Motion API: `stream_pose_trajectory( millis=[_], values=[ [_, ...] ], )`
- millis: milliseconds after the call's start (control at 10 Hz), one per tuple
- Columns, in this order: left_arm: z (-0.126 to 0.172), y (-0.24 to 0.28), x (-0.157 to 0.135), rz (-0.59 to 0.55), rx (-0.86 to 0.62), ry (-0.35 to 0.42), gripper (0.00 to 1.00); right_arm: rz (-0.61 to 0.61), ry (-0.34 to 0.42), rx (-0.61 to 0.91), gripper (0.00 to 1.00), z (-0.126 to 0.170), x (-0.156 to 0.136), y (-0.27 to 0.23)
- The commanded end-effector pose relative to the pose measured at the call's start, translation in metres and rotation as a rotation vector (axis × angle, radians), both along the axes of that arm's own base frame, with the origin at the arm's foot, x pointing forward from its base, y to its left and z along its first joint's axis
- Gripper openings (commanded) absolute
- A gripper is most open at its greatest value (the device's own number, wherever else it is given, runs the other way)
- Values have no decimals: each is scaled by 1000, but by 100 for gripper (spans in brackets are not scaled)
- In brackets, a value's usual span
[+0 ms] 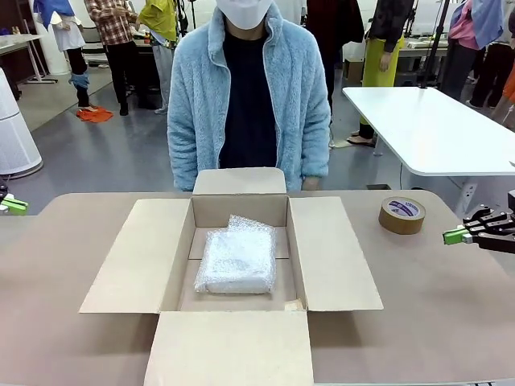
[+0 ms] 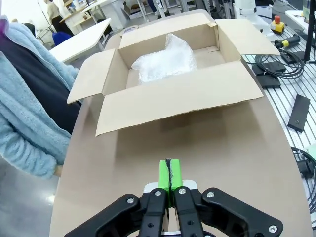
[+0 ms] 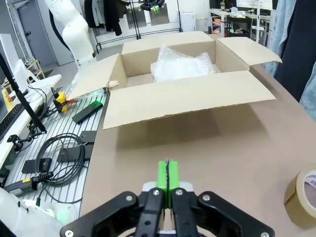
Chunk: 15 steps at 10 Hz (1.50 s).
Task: Wrap the clocks to prevent damage.
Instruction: Once the human has placed the objects inside and stepped back, release both hands from the side flaps of the Package Box, then push the right (or left) flap of the Package Box to close it.
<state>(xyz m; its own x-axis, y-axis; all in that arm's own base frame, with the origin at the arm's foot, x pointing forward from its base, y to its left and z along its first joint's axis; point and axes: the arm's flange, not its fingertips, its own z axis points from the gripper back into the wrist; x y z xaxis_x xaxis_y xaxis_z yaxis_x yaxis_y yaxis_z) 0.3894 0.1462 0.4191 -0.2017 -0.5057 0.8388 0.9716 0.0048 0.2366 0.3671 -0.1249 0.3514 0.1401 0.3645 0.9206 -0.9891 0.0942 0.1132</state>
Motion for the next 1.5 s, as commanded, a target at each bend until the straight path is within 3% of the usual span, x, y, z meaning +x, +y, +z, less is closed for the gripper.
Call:
stream_pose_trajectory(
  millis=[0,400,1400],
  values=[
    [0,0,0,0,-4,0,0,0,1,8,1,-1,0,0],
    [0,-7,2,-66,-56,11,0,0,1,8,1,-1,0,0],
    [1,-7,-4,-41,-39,19,0,0,1,8,1,-1,0,0]
  ],
)
